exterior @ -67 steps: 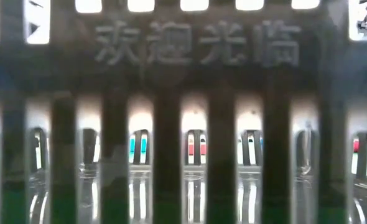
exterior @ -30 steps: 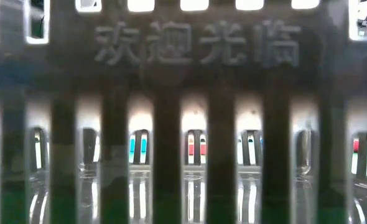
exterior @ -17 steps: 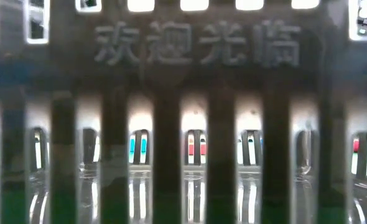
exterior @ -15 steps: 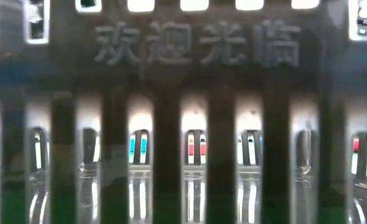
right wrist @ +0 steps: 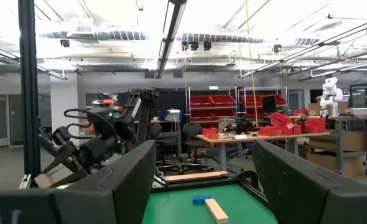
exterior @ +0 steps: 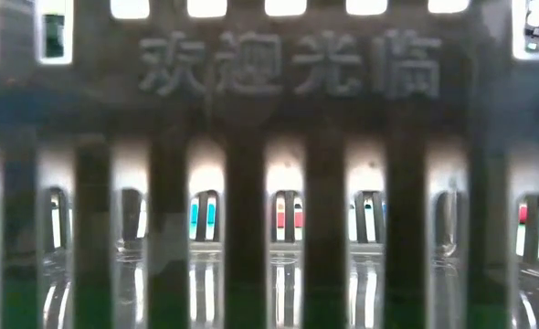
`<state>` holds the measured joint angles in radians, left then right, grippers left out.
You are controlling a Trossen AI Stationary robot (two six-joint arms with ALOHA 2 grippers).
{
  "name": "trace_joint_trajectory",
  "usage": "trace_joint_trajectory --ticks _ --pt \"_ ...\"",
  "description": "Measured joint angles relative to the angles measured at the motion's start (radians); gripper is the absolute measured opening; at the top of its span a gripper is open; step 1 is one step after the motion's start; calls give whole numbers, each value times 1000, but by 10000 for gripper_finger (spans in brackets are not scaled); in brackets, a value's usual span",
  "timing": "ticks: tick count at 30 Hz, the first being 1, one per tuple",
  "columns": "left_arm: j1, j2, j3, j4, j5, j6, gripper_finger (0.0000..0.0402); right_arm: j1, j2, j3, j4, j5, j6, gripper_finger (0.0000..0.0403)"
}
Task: Sort & place blocks by color
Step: Put the light brown block into the green bin
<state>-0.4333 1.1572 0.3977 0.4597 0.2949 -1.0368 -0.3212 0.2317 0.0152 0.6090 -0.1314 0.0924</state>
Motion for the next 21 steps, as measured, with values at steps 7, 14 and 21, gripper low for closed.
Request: trace_joint_trajectory --ticks 7,14,21 --pt "-146 0 0 -92 -69 -90 134 0 0 0 0 0 0 258" --pt "-273 -14 0 -242 -163 -218 134 0 0 0 0 0 0 258" --pt "-363 -46 116 -585 -251 -174 134 0 0 0 0 0 0 258"
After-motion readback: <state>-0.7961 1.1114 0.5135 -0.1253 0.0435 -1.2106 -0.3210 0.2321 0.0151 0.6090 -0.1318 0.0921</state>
